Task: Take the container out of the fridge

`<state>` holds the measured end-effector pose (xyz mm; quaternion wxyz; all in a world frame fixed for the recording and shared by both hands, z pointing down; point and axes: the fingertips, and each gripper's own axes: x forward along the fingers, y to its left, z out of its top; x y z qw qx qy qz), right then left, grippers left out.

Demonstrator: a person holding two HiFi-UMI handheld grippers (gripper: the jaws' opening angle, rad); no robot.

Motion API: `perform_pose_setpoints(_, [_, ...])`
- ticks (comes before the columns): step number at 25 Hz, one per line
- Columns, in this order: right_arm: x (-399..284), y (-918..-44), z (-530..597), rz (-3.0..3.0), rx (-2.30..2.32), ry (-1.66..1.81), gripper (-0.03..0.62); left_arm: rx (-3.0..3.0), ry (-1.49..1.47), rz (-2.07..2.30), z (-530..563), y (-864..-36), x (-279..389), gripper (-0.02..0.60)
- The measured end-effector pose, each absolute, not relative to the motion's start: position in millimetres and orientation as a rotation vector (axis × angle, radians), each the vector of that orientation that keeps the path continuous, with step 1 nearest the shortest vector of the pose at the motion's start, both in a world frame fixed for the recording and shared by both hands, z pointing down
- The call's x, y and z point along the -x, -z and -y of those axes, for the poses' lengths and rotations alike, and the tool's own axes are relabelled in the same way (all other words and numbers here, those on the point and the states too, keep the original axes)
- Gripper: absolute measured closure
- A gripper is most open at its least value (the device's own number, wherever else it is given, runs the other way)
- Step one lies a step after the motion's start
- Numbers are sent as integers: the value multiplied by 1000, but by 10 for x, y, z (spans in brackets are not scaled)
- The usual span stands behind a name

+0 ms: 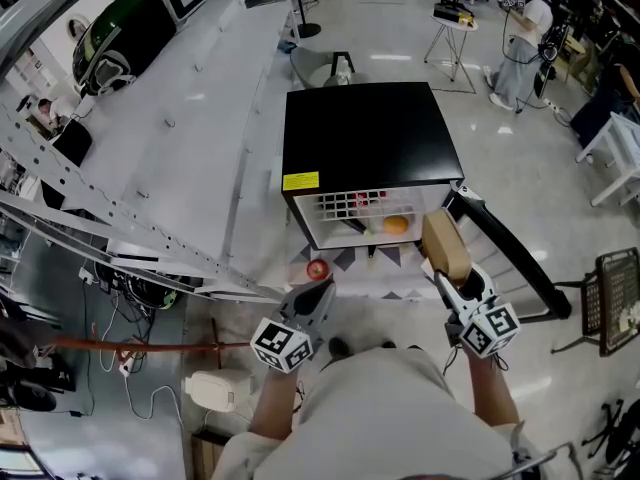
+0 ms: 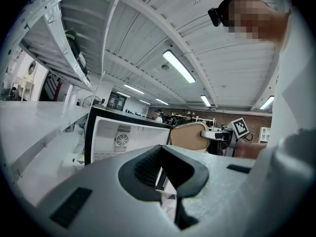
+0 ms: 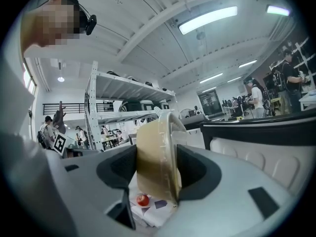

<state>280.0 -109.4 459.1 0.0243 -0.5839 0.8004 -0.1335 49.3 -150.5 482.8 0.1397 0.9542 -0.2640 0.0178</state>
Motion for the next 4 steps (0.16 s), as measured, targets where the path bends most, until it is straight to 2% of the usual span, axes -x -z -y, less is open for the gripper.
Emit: perform_pose_setpoints(4, [-2794, -4592, 1120, -2483, 1798, 417, 345, -2754, -51, 767, 1542, -4837, -492, 577])
